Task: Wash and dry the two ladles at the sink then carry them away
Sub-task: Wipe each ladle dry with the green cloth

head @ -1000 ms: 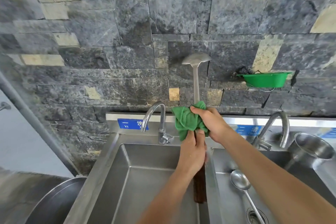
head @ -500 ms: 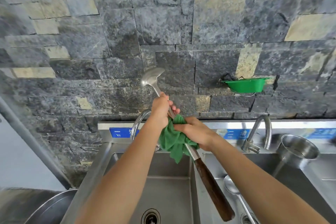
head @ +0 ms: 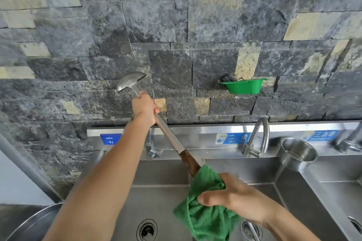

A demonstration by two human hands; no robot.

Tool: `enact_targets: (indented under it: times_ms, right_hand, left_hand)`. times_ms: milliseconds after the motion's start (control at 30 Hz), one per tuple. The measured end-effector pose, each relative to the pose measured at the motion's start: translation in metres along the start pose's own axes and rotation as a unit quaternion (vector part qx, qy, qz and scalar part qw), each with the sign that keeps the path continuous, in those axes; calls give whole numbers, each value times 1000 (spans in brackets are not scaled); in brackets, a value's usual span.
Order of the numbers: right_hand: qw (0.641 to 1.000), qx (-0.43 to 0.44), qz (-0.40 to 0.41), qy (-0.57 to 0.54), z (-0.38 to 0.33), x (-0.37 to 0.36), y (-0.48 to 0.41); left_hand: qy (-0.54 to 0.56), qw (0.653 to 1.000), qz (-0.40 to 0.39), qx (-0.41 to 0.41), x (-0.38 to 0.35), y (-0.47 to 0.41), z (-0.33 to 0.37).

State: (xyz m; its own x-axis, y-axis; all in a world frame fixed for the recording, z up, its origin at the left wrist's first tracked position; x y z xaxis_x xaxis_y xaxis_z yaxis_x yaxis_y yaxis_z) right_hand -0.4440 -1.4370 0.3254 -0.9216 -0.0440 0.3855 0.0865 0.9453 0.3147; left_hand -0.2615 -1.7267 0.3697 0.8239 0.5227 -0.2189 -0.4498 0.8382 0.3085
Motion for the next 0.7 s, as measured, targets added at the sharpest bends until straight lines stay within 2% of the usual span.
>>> enact_targets:
  times_ms: [67, 133, 233, 267, 367, 467, 567, 700]
  right_hand:
    - [999, -39, -7, -3, 20, 17, 19]
    - [996, -69, -23, -53, 33, 43, 35]
    - [995, -20, -7, -95, 39, 83, 44]
    - [992, -19, 23, -123, 38, 92, 37]
    - [956, -7, 111, -271, 13, 112, -6]
    - [939, 25, 81, -332, -44, 99, -49]
    - [947, 57, 13, -316, -75, 61, -83]
    - [955, 80, 54, -281, -73, 35, -107]
  left_hand:
    - [8, 1000, 17, -4, 4, -3, 1]
    - [15, 999, 31, -29, 8, -8, 13]
    - [34, 996, 35, -68, 7, -8, 35]
    - [39, 997, 31, -66, 6, -2, 33]
    - [44, 998, -35, -21, -9, 29, 8]
    - [43, 994, -98, 7, -26, 60, -25]
    - [54, 986, -147, 57, -42, 83, -48]
    - [17, 988, -143, 49, -50, 83, -45]
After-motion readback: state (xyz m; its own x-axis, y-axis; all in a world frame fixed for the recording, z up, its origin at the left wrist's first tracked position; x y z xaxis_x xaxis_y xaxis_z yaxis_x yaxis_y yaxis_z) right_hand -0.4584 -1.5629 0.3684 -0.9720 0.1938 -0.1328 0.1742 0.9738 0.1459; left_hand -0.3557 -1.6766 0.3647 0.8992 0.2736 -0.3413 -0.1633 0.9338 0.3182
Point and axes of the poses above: each hand's wrist, its own y-axis away from the middle knuckle, its own x-axis out of the back of the hand, z = x × y, the point moved 4 cm from there along -y, towards the middle knuckle, and after that the axes turned 14 degrees about z, right-handed, at the moved point
